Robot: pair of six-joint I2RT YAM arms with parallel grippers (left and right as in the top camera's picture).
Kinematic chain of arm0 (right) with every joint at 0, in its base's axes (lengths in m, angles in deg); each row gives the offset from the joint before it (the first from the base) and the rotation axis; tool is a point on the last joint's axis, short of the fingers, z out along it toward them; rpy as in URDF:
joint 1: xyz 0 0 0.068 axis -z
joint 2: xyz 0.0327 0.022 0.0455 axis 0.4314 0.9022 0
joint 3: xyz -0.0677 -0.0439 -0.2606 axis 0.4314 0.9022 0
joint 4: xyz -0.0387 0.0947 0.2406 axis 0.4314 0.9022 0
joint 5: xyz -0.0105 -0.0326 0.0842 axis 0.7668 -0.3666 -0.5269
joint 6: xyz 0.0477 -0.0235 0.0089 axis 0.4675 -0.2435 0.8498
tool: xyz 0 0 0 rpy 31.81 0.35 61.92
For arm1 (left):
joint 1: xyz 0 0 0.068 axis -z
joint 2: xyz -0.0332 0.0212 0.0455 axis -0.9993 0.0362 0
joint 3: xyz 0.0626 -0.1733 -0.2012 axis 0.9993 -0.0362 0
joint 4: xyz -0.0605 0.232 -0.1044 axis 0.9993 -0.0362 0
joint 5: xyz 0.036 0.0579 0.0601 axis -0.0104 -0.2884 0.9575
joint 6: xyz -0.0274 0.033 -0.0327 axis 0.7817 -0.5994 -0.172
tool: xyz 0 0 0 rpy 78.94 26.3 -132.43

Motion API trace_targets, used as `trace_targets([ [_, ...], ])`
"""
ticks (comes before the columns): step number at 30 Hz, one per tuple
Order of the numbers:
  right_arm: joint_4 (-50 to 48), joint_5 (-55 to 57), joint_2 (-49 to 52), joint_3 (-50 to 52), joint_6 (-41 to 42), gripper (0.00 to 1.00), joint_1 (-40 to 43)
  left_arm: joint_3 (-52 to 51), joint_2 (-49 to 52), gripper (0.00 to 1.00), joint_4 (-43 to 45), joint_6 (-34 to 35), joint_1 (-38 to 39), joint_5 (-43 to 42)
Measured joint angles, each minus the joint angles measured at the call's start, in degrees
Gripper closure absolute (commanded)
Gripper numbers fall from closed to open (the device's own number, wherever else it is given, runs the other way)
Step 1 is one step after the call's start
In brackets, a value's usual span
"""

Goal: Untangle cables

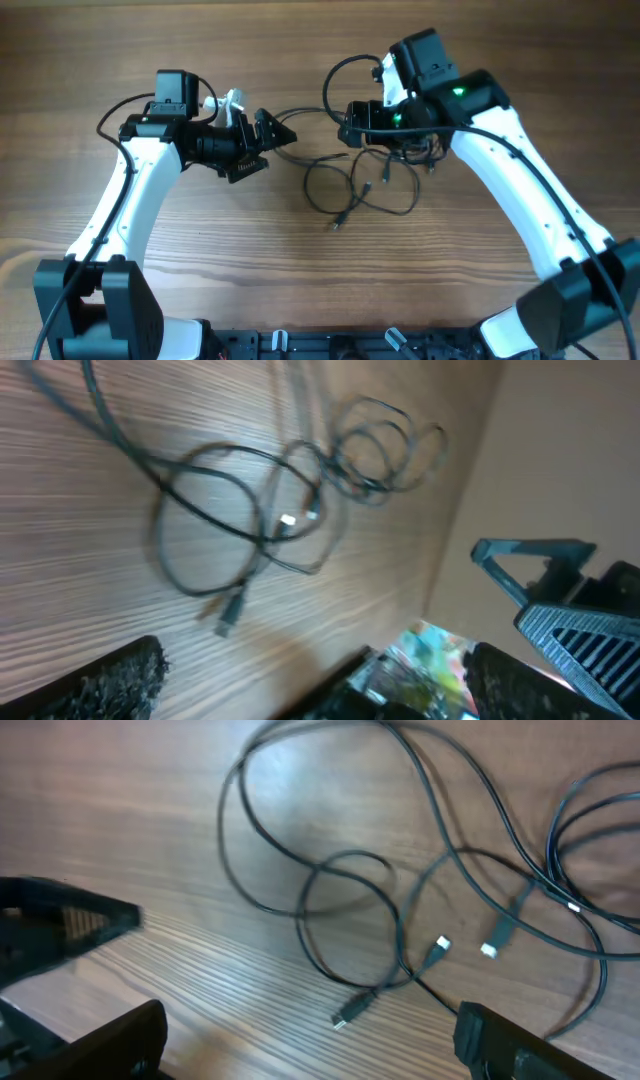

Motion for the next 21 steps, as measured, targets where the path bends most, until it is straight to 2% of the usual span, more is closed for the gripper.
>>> trace_targets([
  [4, 0.1, 0.1, 1.6, 0.1, 0.0, 0.00, 0.0, 0.0, 0.0, 0.00, -3.7, 3.5, 0.0, 14.9],
  [7, 0.1, 0.1, 1.7, 0.1, 0.0, 0.00, 0.0, 0.0, 0.1, 0.00, -3.8, 4.5, 0.0, 20.3],
  [13, -0.8, 0.1, 1.7, 0.1, 0.0, 0.00, -1.0, 0.0, 3.3, 0.00, -2.2, 10.1, 0.8, 23.8],
  [17, -1.9, 0.1, 1.7, 0.1, 0.0, 0.00, -3.1, 0.0, 5.9, 0.00, 1.9, 12.7, 5.4, 23.8],
  [21, -2.0, 0.1, 1.7, 0.1, 0.0, 0.00, -3.9, 0.0, 8.4, 0.00, 5.9, 19.8, 8.8, 24.5],
])
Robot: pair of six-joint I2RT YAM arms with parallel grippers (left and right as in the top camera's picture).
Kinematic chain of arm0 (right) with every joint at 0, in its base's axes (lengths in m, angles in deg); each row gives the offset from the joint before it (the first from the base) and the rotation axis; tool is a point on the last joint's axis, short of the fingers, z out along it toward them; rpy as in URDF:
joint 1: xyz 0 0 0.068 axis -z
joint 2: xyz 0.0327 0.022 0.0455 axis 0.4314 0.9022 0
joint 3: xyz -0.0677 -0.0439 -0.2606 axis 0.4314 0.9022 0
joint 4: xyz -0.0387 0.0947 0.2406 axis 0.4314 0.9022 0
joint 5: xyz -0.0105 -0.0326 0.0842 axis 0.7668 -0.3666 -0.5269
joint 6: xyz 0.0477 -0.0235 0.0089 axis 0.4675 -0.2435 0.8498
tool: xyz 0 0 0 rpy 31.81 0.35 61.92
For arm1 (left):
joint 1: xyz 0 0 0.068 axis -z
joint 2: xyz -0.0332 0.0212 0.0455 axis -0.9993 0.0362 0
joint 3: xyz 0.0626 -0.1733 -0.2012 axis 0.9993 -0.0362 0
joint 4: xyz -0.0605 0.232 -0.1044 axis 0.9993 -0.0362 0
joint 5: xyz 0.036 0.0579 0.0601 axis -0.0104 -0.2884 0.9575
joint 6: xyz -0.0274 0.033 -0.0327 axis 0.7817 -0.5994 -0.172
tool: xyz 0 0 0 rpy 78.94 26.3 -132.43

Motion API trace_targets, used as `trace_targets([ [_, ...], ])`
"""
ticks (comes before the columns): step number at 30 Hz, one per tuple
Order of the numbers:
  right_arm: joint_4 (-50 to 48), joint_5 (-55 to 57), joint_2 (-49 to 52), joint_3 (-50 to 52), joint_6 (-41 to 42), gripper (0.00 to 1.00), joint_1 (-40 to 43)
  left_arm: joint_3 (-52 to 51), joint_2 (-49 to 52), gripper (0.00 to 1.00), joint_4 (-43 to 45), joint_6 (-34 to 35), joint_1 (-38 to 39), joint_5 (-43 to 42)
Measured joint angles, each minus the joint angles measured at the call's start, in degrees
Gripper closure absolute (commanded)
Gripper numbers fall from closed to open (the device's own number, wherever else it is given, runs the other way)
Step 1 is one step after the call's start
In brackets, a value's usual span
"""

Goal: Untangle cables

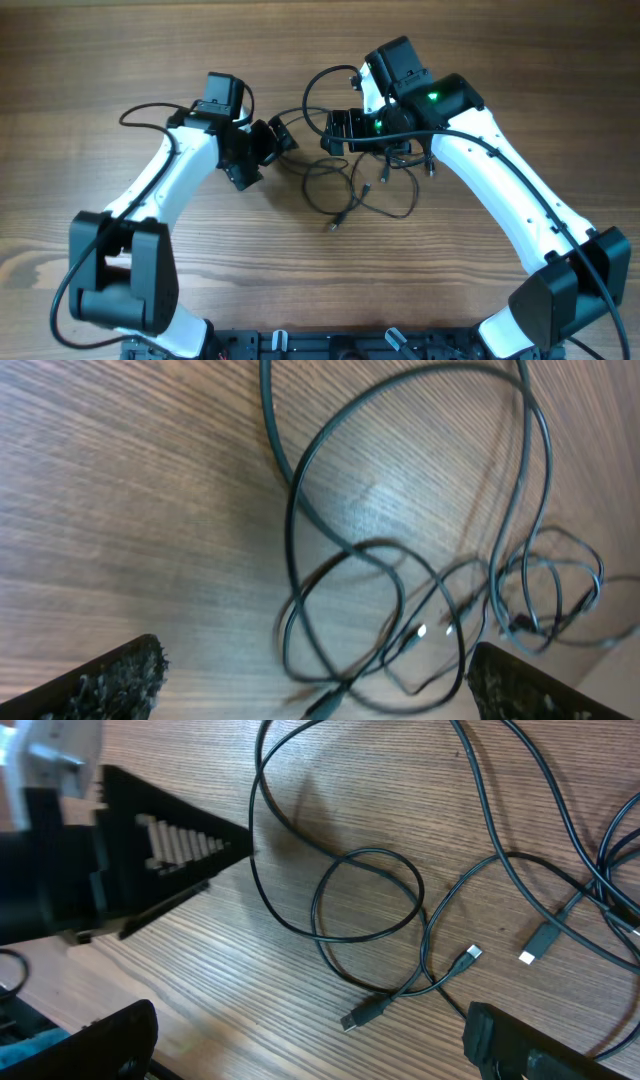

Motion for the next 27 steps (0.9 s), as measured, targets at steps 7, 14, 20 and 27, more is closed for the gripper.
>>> trace_targets([
  [7, 0.0, 0.0, 0.0, 0.0, 0.0, 0.00, 0.0, 0.0, 6.2, 0.21, 5.2, 6.0, 4.2, 1.2],
  [14, 0.0, 0.0, 0.0, 0.0, 0.0, 0.01, 0.0, 0.1, 7.5, 0.15, 5.2, 8.1, 7.1, 4.3],
  [20, 0.6, 0.0, 0.0, 0.0, 0.0, 0.00, 0.0, 0.1, 8.0, 0.15, 4.2, 7.0, 7.3, 17.8],
  [27, 0.6, 0.0, 0.0, 0.0, 0.0, 0.00, 0.0, 0.1, 8.0, 0.36, 6.4, 1.7, 7.3, 22.0],
])
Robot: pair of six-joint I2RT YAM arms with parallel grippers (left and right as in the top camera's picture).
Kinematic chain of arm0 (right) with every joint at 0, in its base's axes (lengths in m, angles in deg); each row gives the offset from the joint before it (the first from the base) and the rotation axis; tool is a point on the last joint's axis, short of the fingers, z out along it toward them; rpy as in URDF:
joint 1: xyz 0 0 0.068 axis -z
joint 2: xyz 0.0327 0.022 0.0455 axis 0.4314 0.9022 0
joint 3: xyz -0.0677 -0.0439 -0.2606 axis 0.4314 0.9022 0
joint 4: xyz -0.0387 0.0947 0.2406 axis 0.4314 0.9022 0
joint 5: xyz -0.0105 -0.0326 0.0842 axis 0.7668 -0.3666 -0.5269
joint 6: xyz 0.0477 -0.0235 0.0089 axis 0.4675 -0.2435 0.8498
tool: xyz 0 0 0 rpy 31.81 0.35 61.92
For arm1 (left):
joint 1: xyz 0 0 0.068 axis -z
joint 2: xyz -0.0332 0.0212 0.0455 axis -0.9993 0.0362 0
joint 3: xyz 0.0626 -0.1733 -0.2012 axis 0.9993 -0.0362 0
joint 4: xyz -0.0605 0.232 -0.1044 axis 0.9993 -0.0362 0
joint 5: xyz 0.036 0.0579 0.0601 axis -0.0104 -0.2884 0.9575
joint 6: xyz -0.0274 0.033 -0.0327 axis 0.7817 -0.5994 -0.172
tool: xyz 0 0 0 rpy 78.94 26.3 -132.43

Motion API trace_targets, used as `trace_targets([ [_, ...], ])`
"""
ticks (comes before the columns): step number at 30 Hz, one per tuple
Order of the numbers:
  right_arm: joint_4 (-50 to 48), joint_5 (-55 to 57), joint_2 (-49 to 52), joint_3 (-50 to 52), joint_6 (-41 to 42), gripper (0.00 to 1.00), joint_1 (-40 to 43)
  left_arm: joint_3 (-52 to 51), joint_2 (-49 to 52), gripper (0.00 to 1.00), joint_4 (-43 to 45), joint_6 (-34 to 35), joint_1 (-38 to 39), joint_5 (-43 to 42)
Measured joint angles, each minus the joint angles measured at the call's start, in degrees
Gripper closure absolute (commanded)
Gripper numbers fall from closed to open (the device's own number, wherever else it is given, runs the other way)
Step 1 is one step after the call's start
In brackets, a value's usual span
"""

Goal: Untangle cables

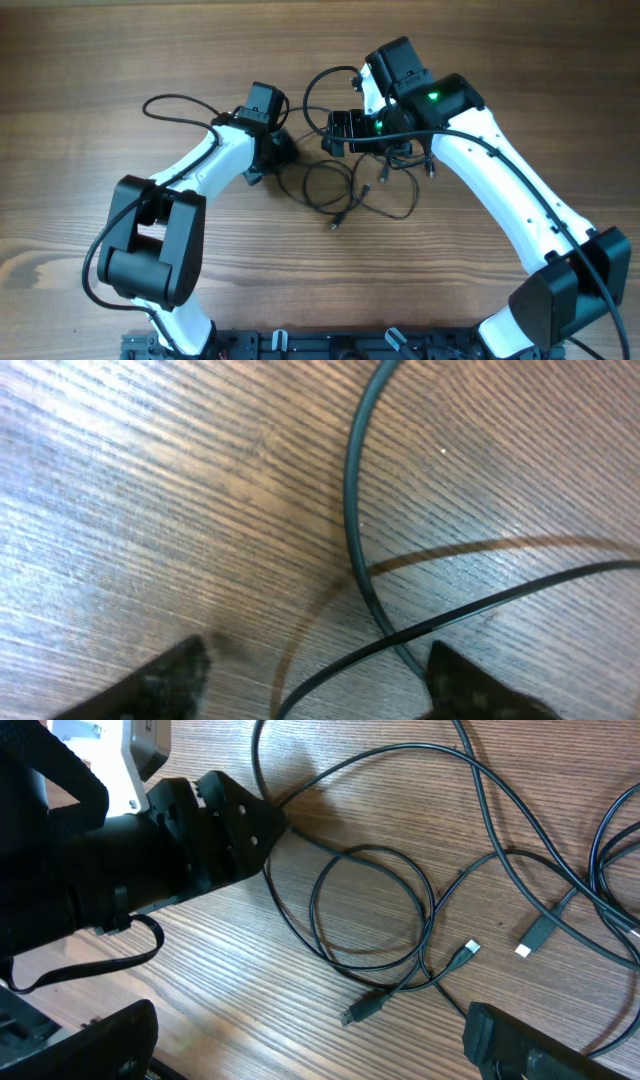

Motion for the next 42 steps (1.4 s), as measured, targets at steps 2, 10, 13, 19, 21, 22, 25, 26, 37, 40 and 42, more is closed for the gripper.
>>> trace_targets([
  [2, 0.0, 0.0, 0.0, 0.0, 0.0, 0.00, 0.0, 0.0, 0.0, 0.36, 0.0, -0.9, 0.2, 0.0],
  [10, 0.0, 0.0, 0.0, 0.0, 0.0, 0.00, 0.0, 0.0, 0.1, 0.56, -1.7, -10.0, 2.5, 1.1],
  [13, 0.0, 0.0, 0.0, 0.0, 0.0, 0.00, 0.0, 0.0, 0.5, 0.63, -1.9, -11.4, 2.5, 3.0],
  [19, 0.0, 0.0, 0.0, 0.0, 0.0, 0.00, 0.0, -0.8, 1.3, 0.96, 0.5, -13.5, 2.5, 4.7],
  [21, 0.0, 0.0, 0.0, 0.0, 0.0, 0.00, 0.0, -0.8, 1.3, 0.96, 0.9, -13.3, 2.5, 4.7],
  [22, 0.1, 0.0, 0.0, 0.0, 0.0, 0.00, 0.0, -0.9, 1.3, 0.96, 0.9, -13.3, 2.5, 4.7],
  [25, 0.2, 0.0, 0.0, 0.0, 0.0, 0.00, 0.0, -0.3, 1.2, 0.96, -2.1, -13.4, 2.5, 4.2],
  [26, 0.3, 0.0, 0.0, 0.0, 0.0, 0.00, 0.0, 0.2, 0.9, 0.96, -3.1, -13.3, 2.5, 3.3],
  [37, 0.7, 0.0, 0.0, 0.0, 0.0, 0.00, 0.0, 6.0, -30.1, 0.96, 3.0, -13.3, 2.5, -17.2],
  [40, 0.7, 0.0, 0.0, 0.0, 0.6, 0.00, 0.0, 6.0, -35.2, 0.96, 5.4, -13.2, 2.5, -18.0],
  [42, 0.7, 0.0, 0.0, 0.1, 0.7, 0.00, 0.0, 6.0, -37.3, 0.96, 8.2, -12.7, 2.5, -18.4],
])
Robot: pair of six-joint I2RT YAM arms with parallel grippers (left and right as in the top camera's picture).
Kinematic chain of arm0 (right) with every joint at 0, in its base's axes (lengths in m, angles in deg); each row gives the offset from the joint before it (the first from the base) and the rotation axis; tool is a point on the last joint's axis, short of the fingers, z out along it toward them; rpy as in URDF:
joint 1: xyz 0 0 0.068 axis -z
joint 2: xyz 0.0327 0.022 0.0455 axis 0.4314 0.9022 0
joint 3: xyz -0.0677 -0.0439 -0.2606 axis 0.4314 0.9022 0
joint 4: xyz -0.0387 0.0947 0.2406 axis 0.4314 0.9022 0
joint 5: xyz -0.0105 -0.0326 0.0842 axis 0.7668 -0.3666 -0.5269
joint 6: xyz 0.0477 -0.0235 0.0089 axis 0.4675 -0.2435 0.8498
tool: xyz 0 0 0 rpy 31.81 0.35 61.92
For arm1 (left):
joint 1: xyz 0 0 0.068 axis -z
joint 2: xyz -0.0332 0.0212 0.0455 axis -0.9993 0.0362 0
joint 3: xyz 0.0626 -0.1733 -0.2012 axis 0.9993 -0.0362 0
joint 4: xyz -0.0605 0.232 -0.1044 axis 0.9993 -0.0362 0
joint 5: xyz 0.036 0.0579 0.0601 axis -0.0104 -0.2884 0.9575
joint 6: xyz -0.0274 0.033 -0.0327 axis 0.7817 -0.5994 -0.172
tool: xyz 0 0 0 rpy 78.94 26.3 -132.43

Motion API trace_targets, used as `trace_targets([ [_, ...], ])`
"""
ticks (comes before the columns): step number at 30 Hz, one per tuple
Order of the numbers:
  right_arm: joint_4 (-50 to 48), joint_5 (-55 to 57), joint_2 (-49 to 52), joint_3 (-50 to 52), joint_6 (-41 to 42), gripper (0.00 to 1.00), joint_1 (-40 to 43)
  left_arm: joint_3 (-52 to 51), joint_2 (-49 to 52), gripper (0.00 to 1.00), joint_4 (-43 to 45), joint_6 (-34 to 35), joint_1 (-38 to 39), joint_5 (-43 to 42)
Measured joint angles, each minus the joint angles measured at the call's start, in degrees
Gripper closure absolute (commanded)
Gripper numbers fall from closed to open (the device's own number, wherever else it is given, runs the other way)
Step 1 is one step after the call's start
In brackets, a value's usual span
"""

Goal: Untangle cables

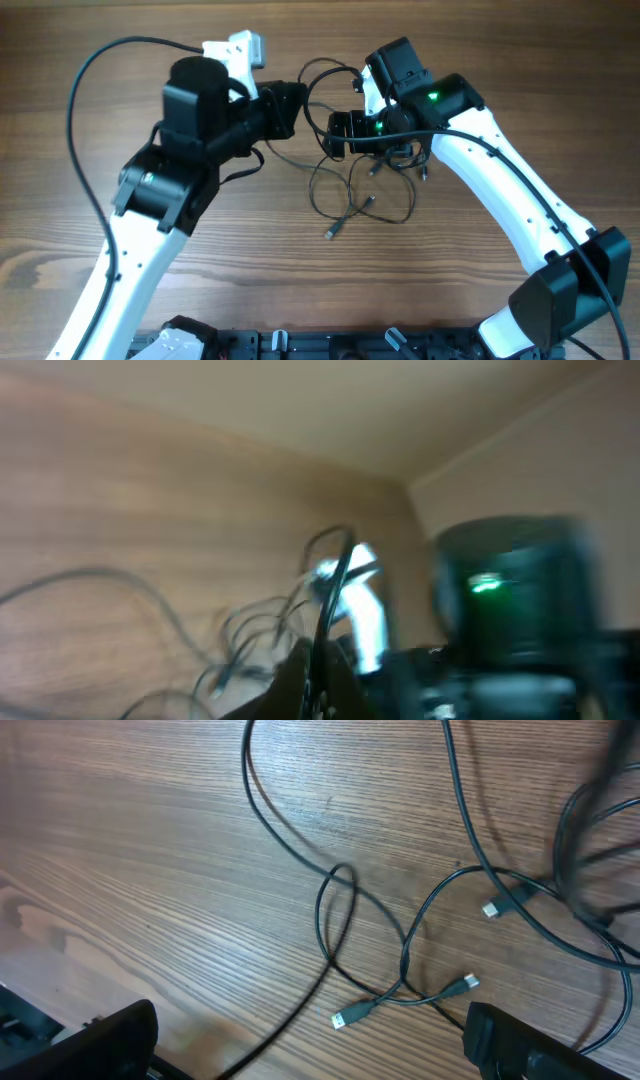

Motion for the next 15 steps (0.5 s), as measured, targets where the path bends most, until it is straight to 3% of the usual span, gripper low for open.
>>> trace_targets([
  [5, 0.0, 3.8, 0.0, 0.0, 1.2, 0.00, 0.0, 0.3, -4.4, 0.96, 8.0, 5.2, 0.0, -0.2],
  [8, -0.3, 9.9, 0.0, 0.0, 2.8, 0.00, 0.0, 3.1, -5.8, 0.96, 8.4, 7.8, 0.0, -0.2],
  [15, -2.1, 15.5, 2.2, 0.0, 5.9, 0.00, 0.0, 18.3, -6.9, 0.96, 9.0, 9.6, -0.1, -0.2],
])
